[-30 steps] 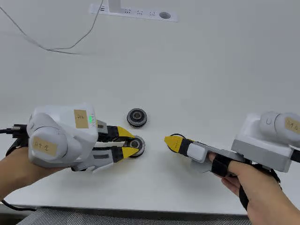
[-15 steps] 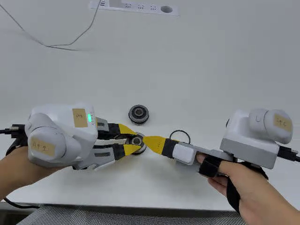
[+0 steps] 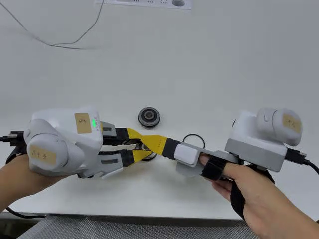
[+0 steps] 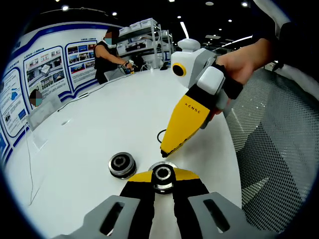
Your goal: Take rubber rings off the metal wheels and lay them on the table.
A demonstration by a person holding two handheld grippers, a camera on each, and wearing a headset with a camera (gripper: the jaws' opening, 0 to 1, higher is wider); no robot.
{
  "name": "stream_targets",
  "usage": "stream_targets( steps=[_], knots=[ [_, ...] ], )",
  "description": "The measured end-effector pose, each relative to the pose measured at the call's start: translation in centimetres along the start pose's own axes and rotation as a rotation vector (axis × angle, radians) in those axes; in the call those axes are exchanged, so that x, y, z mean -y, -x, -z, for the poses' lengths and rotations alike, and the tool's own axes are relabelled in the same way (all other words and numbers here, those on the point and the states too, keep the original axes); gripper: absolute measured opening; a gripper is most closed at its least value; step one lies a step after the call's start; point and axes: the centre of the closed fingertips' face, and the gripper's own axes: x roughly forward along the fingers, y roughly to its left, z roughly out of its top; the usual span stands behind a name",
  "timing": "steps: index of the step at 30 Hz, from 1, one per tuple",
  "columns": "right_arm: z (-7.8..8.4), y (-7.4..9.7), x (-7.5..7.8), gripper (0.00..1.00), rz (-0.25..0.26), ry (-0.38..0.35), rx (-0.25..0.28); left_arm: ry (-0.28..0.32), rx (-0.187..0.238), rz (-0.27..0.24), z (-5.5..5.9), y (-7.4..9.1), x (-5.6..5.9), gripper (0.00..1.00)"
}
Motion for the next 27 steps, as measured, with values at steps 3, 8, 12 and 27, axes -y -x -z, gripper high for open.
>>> stream_targets(
  steps=[3,8,12,27],
  knots=[
    [0.2,-0.2,-0.1,0.47,-0.001,-0.003,-0.008,0.001,0.001,0.001,0.0,0.0,0.0,0.13],
    [0.5,-0.4,-0.2,0.49,-0.007,-0.017,-0.018,0.0,0.003,0.003,0.0,0.0,0.0,0.13],
    [0.4,-0.5,-0.2,0.49,-0.016,-0.033,-0.015,0.0,0.003,0.004,0.0,0.0,0.0,0.13],
    [1.7,-0.4,-0.1,0.49,-0.008,-0.017,-0.068,-0.002,0.004,0.003,0.0,0.1,0.1,0.13]
  ],
)
